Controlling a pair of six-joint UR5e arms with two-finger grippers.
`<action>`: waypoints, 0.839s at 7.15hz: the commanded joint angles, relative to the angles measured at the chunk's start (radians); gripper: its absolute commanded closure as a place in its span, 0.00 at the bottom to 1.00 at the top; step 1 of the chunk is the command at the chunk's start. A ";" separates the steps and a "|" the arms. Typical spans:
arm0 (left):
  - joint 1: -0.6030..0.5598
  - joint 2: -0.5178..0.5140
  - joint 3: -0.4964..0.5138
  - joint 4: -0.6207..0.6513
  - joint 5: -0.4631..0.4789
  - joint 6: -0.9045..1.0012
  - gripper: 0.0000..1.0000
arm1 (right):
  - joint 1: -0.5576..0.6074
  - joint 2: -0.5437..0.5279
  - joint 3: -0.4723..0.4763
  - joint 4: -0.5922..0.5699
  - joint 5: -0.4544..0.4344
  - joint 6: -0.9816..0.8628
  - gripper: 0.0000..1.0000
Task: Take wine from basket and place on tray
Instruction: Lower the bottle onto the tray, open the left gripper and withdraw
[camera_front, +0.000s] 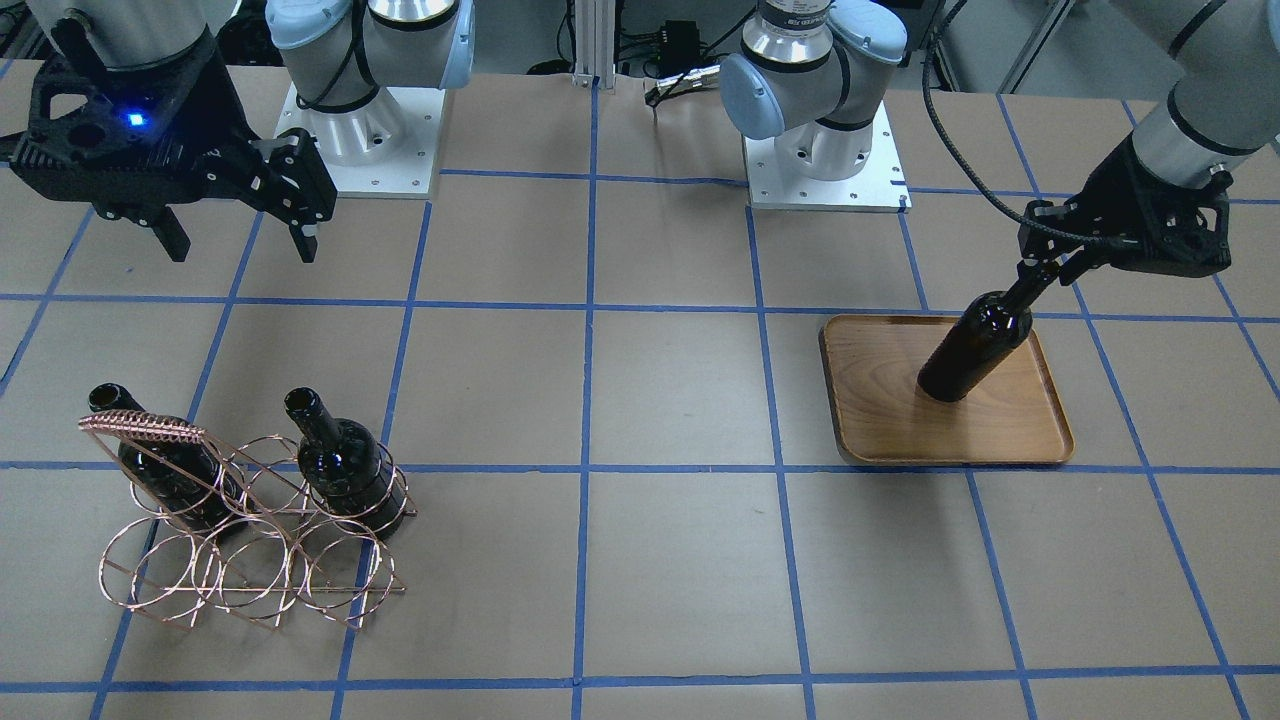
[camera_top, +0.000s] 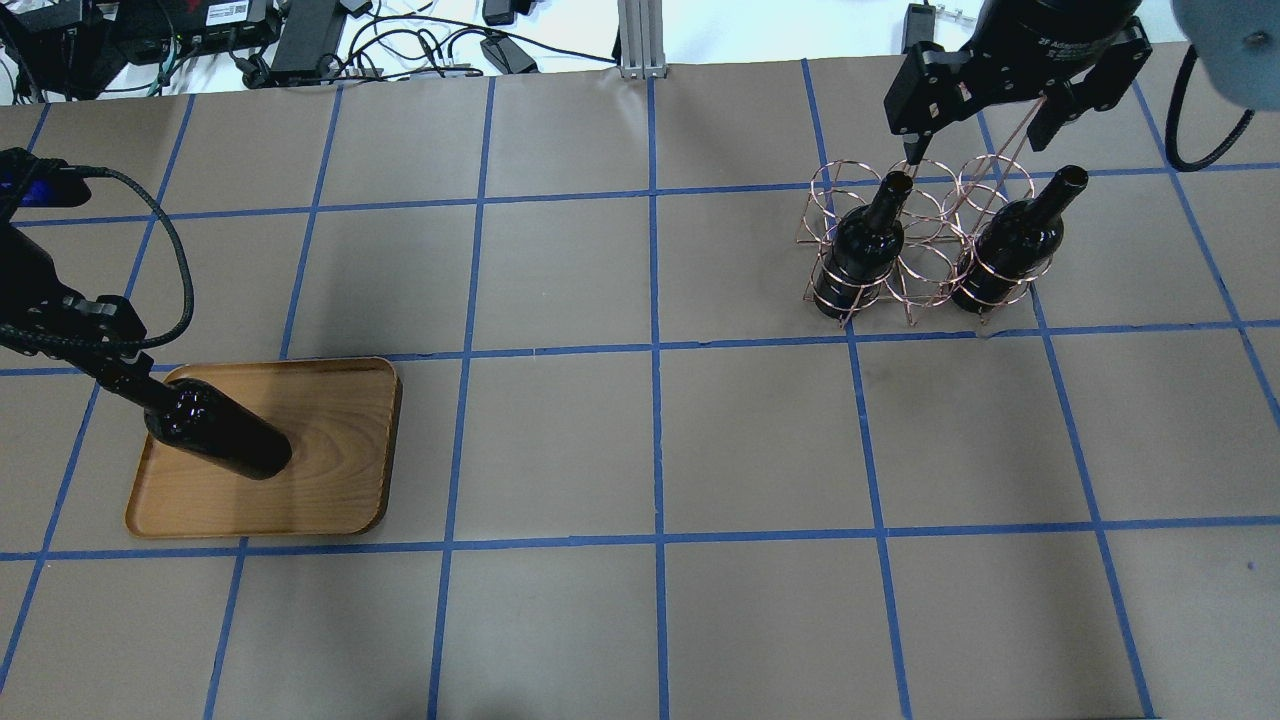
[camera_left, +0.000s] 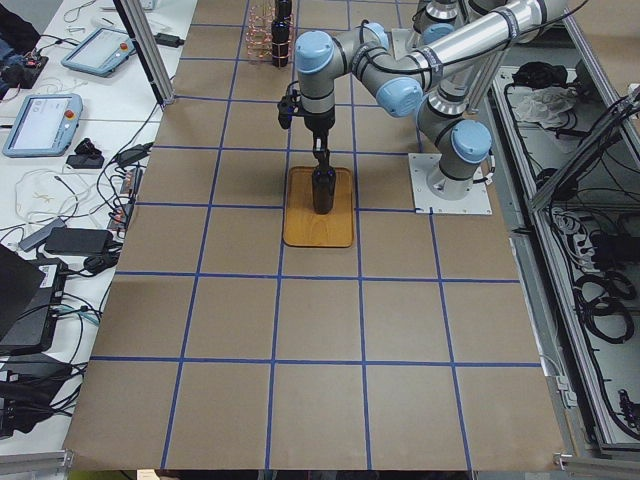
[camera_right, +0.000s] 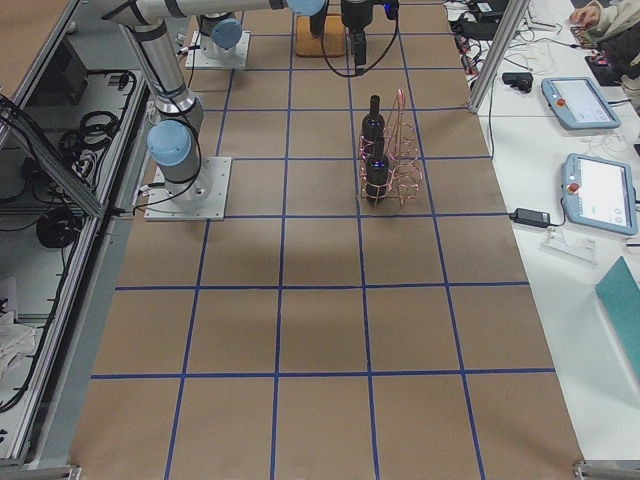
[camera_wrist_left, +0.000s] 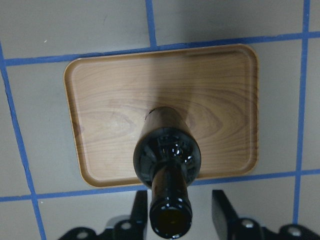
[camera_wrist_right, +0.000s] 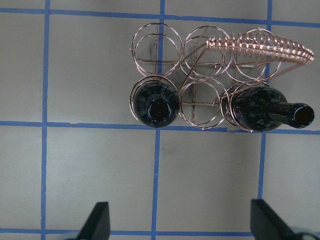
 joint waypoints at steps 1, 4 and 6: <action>0.001 0.002 0.014 0.011 0.000 -0.007 0.00 | 0.000 0.001 0.000 0.001 -0.003 -0.012 0.19; -0.134 0.013 0.222 -0.134 -0.014 -0.262 0.00 | 0.000 0.001 0.000 0.002 -0.001 -0.013 0.55; -0.331 0.002 0.331 -0.243 -0.009 -0.574 0.00 | 0.000 0.001 0.000 0.010 0.000 -0.013 0.78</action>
